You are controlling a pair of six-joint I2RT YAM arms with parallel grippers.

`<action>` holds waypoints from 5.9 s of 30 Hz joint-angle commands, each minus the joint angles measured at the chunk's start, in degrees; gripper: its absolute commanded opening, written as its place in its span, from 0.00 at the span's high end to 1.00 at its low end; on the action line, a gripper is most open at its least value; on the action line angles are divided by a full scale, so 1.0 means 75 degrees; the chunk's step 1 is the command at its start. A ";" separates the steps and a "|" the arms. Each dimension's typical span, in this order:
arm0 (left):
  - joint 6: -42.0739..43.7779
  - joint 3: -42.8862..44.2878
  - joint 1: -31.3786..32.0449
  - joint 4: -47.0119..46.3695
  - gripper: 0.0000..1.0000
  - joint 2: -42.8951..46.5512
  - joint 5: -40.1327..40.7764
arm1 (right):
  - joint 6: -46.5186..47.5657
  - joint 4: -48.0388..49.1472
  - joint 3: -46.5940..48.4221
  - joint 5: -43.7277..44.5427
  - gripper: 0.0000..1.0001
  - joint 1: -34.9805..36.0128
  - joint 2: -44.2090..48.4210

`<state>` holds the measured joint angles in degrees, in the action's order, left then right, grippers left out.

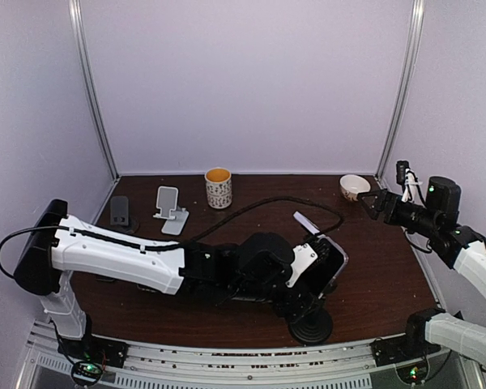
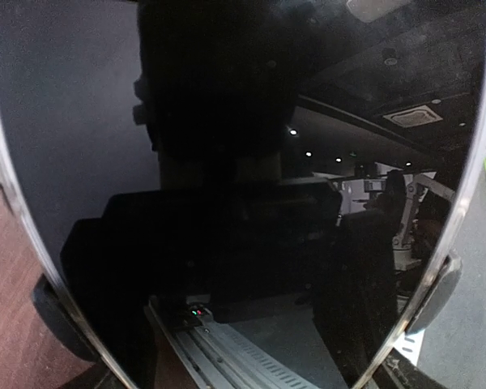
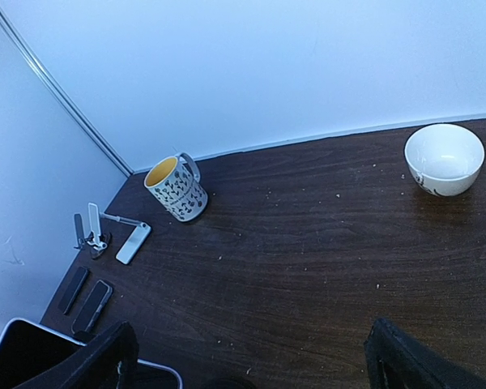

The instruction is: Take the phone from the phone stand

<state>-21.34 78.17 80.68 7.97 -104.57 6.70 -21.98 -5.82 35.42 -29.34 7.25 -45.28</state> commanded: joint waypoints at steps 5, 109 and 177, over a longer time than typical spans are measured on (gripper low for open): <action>-0.0049 -0.1039 -0.0024 -0.0473 0.34 0.1056 0.0496 | 0.0212 -0.0196 0.0296 0.0211 0.00 -0.0046 0.0161; -0.0897 -0.5310 -0.3810 -0.1383 0.02 0.6991 0.0864 | 0.1067 -0.3883 0.9220 -0.0809 0.18 0.5332 -0.7820; -0.0629 -0.5790 -0.5789 -0.5047 0.19 0.4398 -0.6233 | 0.4216 -0.5387 0.9946 -0.4128 1.00 0.5210 -0.8849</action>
<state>-26.04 34.00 37.54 -24.58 -70.26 -36.45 7.88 -44.40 108.81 -58.13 45.91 -114.43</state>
